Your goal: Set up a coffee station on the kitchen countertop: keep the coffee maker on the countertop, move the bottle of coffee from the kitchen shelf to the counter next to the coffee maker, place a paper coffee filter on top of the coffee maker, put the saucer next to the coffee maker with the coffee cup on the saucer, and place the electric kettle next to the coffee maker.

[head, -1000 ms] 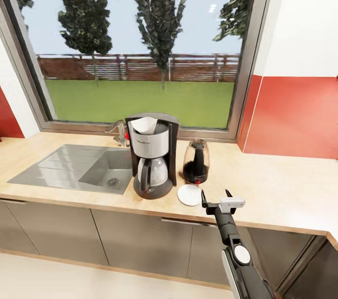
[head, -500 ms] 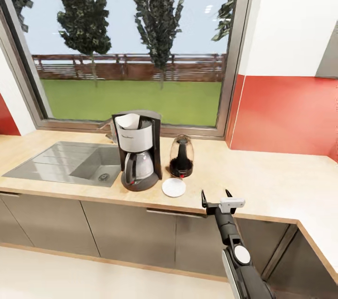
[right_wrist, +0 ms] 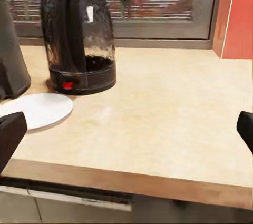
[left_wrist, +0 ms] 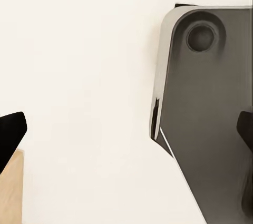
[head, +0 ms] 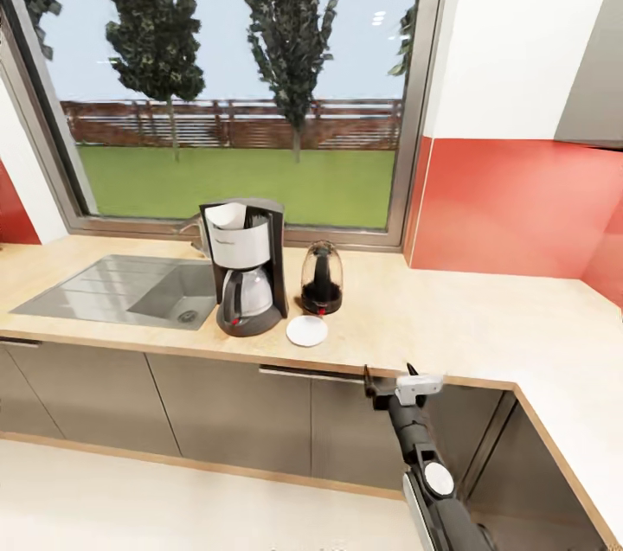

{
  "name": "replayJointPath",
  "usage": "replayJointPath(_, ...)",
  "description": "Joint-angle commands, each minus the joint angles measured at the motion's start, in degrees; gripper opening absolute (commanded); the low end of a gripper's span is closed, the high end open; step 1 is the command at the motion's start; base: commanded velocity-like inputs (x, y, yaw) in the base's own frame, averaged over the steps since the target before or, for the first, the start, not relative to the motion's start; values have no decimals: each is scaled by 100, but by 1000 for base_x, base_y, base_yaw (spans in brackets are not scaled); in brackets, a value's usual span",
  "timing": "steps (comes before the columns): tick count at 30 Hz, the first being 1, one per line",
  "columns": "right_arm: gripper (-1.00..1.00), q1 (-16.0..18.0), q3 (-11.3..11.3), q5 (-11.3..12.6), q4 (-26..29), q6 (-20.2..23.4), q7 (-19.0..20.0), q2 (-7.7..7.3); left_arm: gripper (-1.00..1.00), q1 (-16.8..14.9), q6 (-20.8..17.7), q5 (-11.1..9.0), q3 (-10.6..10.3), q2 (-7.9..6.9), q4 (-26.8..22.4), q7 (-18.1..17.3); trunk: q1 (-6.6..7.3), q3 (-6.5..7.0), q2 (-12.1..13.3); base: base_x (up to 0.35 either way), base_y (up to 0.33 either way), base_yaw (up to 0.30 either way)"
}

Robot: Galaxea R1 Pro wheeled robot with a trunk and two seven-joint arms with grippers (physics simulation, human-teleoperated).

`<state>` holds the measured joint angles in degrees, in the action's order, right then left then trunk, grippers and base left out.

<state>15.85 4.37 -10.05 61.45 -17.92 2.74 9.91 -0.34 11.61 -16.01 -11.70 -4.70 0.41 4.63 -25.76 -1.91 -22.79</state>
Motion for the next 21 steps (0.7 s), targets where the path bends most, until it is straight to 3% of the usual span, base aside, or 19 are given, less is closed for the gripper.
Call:
replayJointPath(1, 100, 6, -238, -41, -689, -34, 18, 8, 100, -9, 31, -41, -56, 12, -11, 5, -2, -12, -13, -26, -2, 0)
replayJointPath(12, 100, 6, -296, -47, -2627, -89, -2, 8, 100, -10, 51, 6, -90, 30, -15, 3, -2, -12, -13, -4, 0, 0)
replayJointPath(17, 100, 6, -282, -70, -3836, -42, -5, 8, 100, -7, 51, 10, -103, 45, -15, 3, -2, -12, -13, 0, 0, 0)
replayJointPath(19, 100, 6, -279, -80, -4241, 194, -8, 8, 100, -5, 51, 10, -97, 55, -15, 3, -2, -12, -13, 0, 0, 0)
replayJointPath(21, 100, 6, -279, -83, -4520, 808, -8, 8, 100, -5, 51, 15, -85, 64, -15, 3, -2, -12, -13, 0, 0, 0)
